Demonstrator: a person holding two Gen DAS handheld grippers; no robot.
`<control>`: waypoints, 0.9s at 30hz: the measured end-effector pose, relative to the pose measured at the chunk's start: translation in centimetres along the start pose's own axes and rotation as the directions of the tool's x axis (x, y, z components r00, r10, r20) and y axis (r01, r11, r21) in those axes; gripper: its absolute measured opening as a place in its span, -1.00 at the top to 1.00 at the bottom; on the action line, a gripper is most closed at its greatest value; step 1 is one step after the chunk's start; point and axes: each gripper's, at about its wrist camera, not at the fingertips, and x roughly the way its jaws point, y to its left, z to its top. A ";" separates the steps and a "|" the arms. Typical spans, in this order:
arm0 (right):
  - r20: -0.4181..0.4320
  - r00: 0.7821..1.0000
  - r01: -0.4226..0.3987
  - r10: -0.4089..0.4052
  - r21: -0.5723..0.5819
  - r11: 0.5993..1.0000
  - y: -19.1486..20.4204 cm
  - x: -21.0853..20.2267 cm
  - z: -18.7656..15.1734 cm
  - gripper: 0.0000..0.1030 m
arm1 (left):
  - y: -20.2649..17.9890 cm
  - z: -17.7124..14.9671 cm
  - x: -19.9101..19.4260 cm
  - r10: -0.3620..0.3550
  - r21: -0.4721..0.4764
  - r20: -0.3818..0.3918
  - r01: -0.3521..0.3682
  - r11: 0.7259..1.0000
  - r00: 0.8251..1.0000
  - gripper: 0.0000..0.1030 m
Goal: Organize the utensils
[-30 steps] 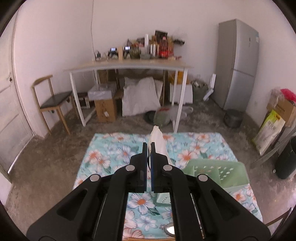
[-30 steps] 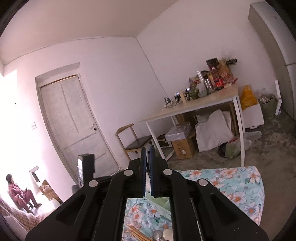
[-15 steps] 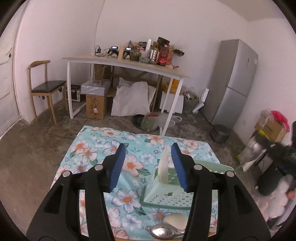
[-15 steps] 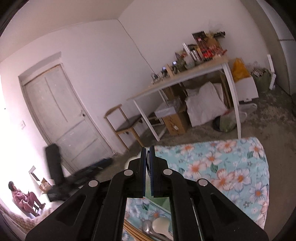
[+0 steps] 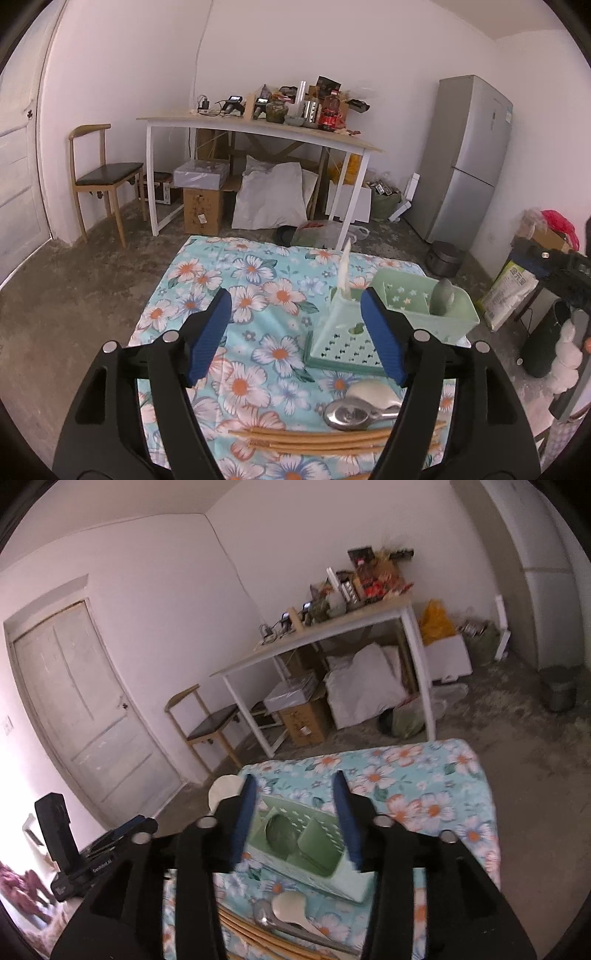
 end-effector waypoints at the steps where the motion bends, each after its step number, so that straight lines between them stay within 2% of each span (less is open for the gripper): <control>1: 0.008 1.000 0.027 -0.026 -0.031 0.999 0.6 -0.9 -0.6 -0.22 | 0.1 -0.1 -0.1 -0.004 -0.002 -0.003 0.004 1.000 1.000 -0.34; 2: 0.009 0.999 0.046 -0.045 -0.055 0.997 0.9 -1.5 -1.1 -0.29 | 0.2 -0.3 -0.1 -0.005 -0.006 -0.009 0.005 1.000 1.000 -0.34; 6: -0.012 0.986 0.161 -0.164 -0.148 0.976 2.6 -2.5 -4.2 -0.88 | 0.7 -1.4 0.3 0.009 -0.001 -0.046 -0.009 1.000 0.999 -0.43; 7: -0.028 0.974 0.216 -0.224 -0.178 0.960 3.0 -2.4 -5.9 -0.88 | 0.7 -1.8 0.5 0.016 0.002 -0.060 -0.016 1.000 0.998 -0.50; 9: -0.085 0.953 0.268 -0.291 -0.211 0.940 3.3 -1.8 -8.7 -0.88 | 0.9 -2.5 1.4 0.037 0.007 -0.093 -0.037 0.999 0.995 -0.56; 12: -0.206 0.931 0.265 -0.302 -0.187 0.946 2.7 -0.6 -12.5 -0.88 | 1.5 -3.9 4.0 0.098 0.022 -0.177 -0.095 0.995 0.979 -0.57; 13: -0.277 0.916 0.259 -0.292 -0.151 0.954 2.2 0.0 -14.2 -0.88 | 1.7 -4.5 5.2 0.120 0.025 -0.210 -0.118 0.993 0.970 -0.57; 16: -0.348 0.889 0.282 -0.297 -0.094 0.955 1.4 0.8 -16.4 -0.88 | 2.2 -6.0 8.0 0.159 0.050 -0.283 -0.151 0.987 0.946 -0.57; 18: -0.352 0.880 0.312 -0.320 -0.081 0.947 1.1 0.9 -16.8 -0.88 | 2.0 -7.1 9.3 0.175 0.073 -0.318 -0.160 0.984 0.932 -0.57; 19: -0.350 0.878 0.317 -0.325 -0.083 0.945 0.9 1.0 -16.8 -0.88 | 1.8 -7.9 10.2 0.189 0.104 -0.350 -0.162 0.981 0.917 -0.57; 23: -0.339 0.879 0.330 -0.336 -0.076 0.941 0.5 1.6 -16.3 -0.88 | 1.1 -10.8 10.7 0.210 0.174 -0.430 -0.147 0.974 0.878 -0.56; 24: -0.340 0.879 0.328 -0.333 -0.074 0.942 0.5 1.7 -16.2 -0.88 | 1.0 -11.6 10.3 0.208 0.191 -0.440 -0.135 0.972 0.874 -0.57; 27: -0.347 0.879 0.322 -0.328 -0.077 0.944 0.7 2.5 -16.4 -0.88 | 0.6 -12.8 8.6 0.204 0.239 -0.413 -0.110 0.965 0.888 -0.57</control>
